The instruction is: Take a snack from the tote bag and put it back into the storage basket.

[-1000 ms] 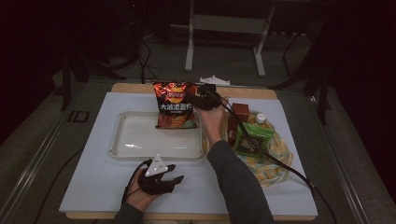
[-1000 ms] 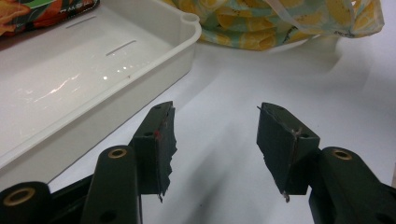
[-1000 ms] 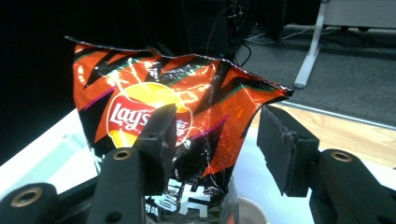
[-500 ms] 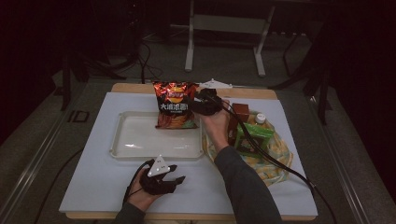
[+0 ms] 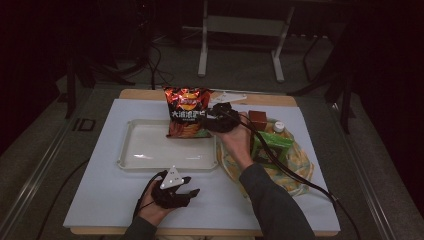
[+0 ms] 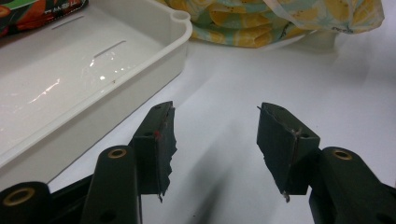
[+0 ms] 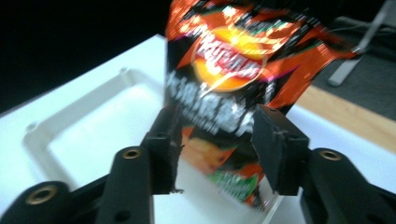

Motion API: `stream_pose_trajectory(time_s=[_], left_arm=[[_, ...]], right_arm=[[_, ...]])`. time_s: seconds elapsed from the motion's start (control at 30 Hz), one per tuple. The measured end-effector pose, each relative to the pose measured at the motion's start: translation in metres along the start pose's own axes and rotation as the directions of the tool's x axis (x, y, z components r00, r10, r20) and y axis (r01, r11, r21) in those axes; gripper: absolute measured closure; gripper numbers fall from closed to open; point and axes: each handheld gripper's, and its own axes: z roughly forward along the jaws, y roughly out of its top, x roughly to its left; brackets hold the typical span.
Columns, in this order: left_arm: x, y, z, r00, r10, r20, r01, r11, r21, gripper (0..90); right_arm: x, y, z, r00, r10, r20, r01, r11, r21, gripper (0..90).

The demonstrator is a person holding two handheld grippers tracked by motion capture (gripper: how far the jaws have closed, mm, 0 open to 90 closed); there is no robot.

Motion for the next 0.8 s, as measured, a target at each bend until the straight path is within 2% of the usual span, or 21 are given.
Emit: stream_pose_trajectory(time_s=[0.13,0.3,0.47,0.67,0.8], left_arm=[[0.001,0.001,0.001,1.0,-0.001,-0.002,0.001,1.0,-0.001,46.1],[0.001,0.002,0.004,1.0,0.002,0.007,-0.002,1.0,0.004,45.9],[-0.001,0.003,0.004,0.9999,0.011,0.009,-0.011,0.9999,0.002,45.9],[0.0,0.004,0.004,0.9999,0.01,0.009,-0.01,0.9999,-0.001,45.9],[0.0,0.005,0.005,1.0,0.003,0.007,-0.003,1.0,-0.002,46.0]], right_arm=[[0.009,-0.005,-0.006,0.9981,-0.054,-0.032,0.055,0.998,0.031,56.9],[0.016,-0.011,-0.016,0.9965,-0.059,-0.059,0.063,0.996,0.06,56.4],[0.018,-0.02,-0.025,0.9945,-0.09,-0.053,0.095,0.992,0.083,55.5],[0.013,-0.027,-0.035,0.9957,-0.062,-0.068,0.068,0.994,0.09,53.0],[0.011,-0.033,-0.046,0.9958,-0.06,-0.069,0.066,0.993,0.095,55.0]])
